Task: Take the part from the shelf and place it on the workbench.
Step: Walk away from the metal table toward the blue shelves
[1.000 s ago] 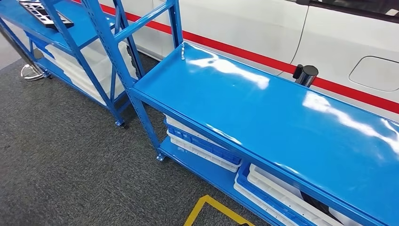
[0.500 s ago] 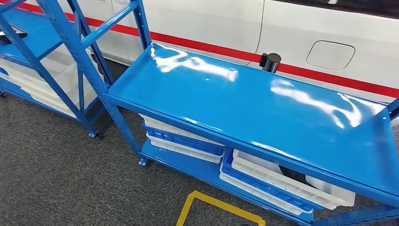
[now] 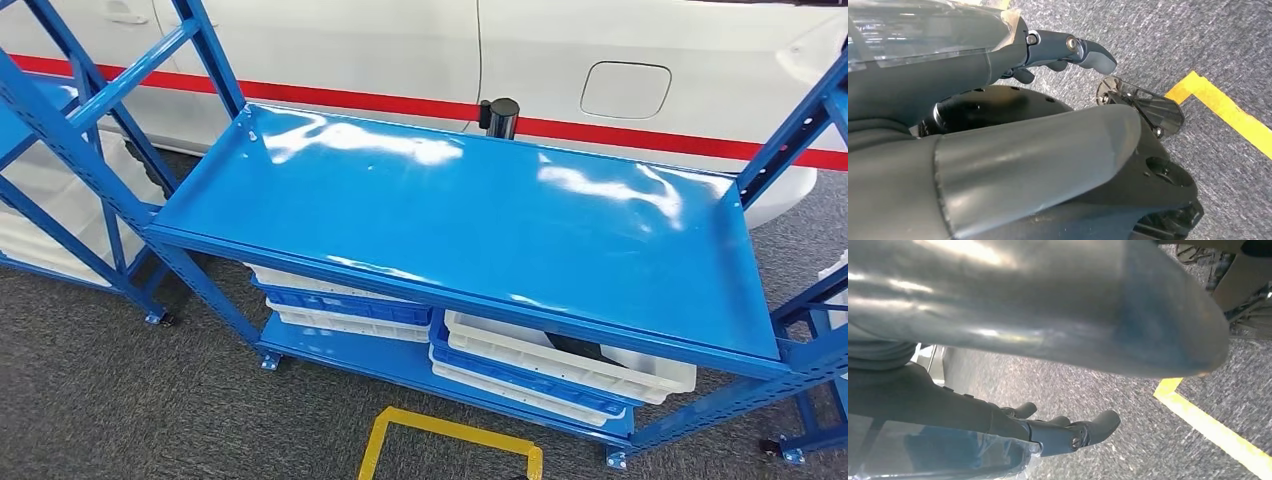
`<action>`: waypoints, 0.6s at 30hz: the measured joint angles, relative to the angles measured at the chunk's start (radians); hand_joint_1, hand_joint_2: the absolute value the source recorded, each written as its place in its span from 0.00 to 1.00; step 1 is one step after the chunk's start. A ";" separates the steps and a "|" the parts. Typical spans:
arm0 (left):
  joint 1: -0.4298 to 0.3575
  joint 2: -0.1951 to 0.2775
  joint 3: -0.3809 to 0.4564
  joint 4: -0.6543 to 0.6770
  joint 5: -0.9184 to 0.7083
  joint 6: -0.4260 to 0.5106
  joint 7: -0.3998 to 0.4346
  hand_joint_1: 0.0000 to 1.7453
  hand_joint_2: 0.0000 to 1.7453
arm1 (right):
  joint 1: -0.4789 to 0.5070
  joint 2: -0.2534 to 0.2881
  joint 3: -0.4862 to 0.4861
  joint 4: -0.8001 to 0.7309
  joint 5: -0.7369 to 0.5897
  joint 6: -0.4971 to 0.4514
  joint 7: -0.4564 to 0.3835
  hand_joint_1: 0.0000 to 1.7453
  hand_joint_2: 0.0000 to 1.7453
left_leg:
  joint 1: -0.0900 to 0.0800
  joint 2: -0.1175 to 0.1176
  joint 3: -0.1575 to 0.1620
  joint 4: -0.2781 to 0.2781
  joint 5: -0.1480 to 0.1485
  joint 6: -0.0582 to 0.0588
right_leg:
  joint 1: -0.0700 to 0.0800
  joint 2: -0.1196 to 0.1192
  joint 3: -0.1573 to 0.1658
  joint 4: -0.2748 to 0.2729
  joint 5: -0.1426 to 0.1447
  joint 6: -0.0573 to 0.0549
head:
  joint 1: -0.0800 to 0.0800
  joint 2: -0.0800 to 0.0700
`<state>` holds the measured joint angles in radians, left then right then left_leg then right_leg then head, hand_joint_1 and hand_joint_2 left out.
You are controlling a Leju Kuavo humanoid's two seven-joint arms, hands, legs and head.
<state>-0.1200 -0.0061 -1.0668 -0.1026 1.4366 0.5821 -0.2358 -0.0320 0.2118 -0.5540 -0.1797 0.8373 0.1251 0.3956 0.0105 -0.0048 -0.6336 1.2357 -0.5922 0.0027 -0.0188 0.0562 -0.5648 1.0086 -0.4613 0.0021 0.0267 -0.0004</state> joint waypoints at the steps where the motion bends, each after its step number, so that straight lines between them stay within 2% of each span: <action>1: 0.000 0.000 0.000 0.000 0.000 0.000 0.000 0.00 0.00 | 0.000 0.000 0.000 0.000 0.000 0.000 0.000 0.00 0.00 | 0.000 -0.017 0.034 -0.070 0.040 0.007 | 0.000 0.012 0.001 0.000 0.001 0.001 | 0.000 0.000; 3: 0.000 0.002 0.000 0.000 0.000 0.000 0.000 0.00 0.00 | -0.001 0.002 0.000 0.000 0.000 0.000 0.000 0.00 0.00 | -0.001 -0.056 0.091 -0.186 0.094 0.019 | -0.001 0.029 0.003 0.000 0.002 0.003 | 0.000 0.000; 4: 0.000 0.002 -0.001 0.000 0.000 0.000 0.000 0.00 0.00 | -0.001 0.002 0.000 0.000 0.000 0.000 0.000 0.00 0.00 | -0.001 -0.072 0.104 -0.211 0.103 0.022 | -0.002 0.032 0.003 0.000 0.003 0.004 | 0.000 0.000; 8: 0.000 0.003 -0.001 0.000 0.000 0.000 0.000 0.00 0.00 | -0.001 0.003 0.000 0.000 0.000 0.000 0.000 0.00 0.00 | -0.001 -0.088 0.107 -0.220 0.100 0.024 | -0.003 0.033 0.002 0.000 0.003 0.005 | 0.001 0.000; 10: 0.000 0.004 -0.001 0.000 0.000 0.000 0.000 0.00 0.00 | -0.002 0.004 0.000 0.000 0.000 -0.001 -0.001 0.00 0.00 | 0.000 -0.099 0.112 -0.232 0.096 0.026 | 0.003 0.038 0.000 0.002 0.004 0.007 | 0.001 0.000; 11: 0.001 0.005 -0.002 0.000 0.001 -0.002 0.001 0.00 0.00 | -0.002 0.004 0.000 0.000 0.002 -0.003 -0.006 0.00 0.00 | -0.004 -0.093 0.113 -0.236 0.095 0.027 | 0.003 0.047 -0.005 0.001 0.008 0.013 | 0.001 0.000; 12: 0.000 0.005 -0.004 0.000 0.002 -0.004 0.003 0.00 0.00 | -0.001 0.004 0.000 0.000 0.004 -0.006 -0.011 0.00 0.00 | -0.005 -0.078 0.115 -0.247 0.100 0.031 | 0.004 0.040 -0.016 0.009 0.006 0.019 | 0.001 0.000; 14: 0.002 0.005 -0.009 0.000 0.006 -0.009 0.007 0.00 0.00 | -0.002 0.001 0.001 0.000 0.012 -0.010 -0.022 0.00 0.00 | -0.008 -0.011 0.115 -0.262 0.112 0.039 | -0.001 -0.003 -0.097 0.156 -0.056 0.027 | 0.004 0.000; 15: 0.002 0.004 -0.011 0.000 0.007 -0.010 0.009 0.00 0.00 | -0.002 -0.002 0.001 0.000 0.015 -0.011 -0.024 0.00 0.00 | -0.006 0.019 0.115 -0.270 0.117 0.043 | 0.000 -0.032 -0.133 0.230 -0.088 0.031 | 0.005 0.000; 16: 0.004 0.004 -0.012 0.000 0.008 -0.012 0.011 0.00 0.00 | -0.002 -0.005 0.002 0.000 0.018 -0.010 -0.025 0.00 0.00 | -0.007 0.043 0.114 -0.269 0.117 0.043 | -0.002 -0.047 -0.152 0.279 -0.108 0.038 | 0.007 0.000; 17: 0.003 0.003 -0.013 0.000 0.008 -0.014 0.011 0.00 0.00 | -0.001 -0.007 0.002 0.000 0.018 -0.010 -0.025 0.00 0.00 | -0.006 0.055 0.115 -0.269 0.116 0.042 | -0.005 -0.052 -0.127 0.241 -0.090 0.049 | 0.007 0.000; 18: 0.002 0.002 -0.014 0.000 0.008 -0.016 0.012 0.00 0.00 | 0.000 -0.009 0.002 0.000 0.019 -0.010 -0.025 0.00 0.00 | -0.005 0.066 0.116 -0.266 0.114 0.038 | -0.007 -0.066 -0.085 0.170 -0.066 0.061 | 0.007 0.000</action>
<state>-0.1176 -0.0037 -1.0803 -0.1022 1.4447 0.5662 -0.2240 -0.0322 0.2025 -0.5524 -0.1797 0.8562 0.1151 0.3708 0.0056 0.0609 -0.5175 0.9692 -0.4782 0.0410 -0.0261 -0.0099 -0.6497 1.1784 -0.5269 0.0629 0.0334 -0.0004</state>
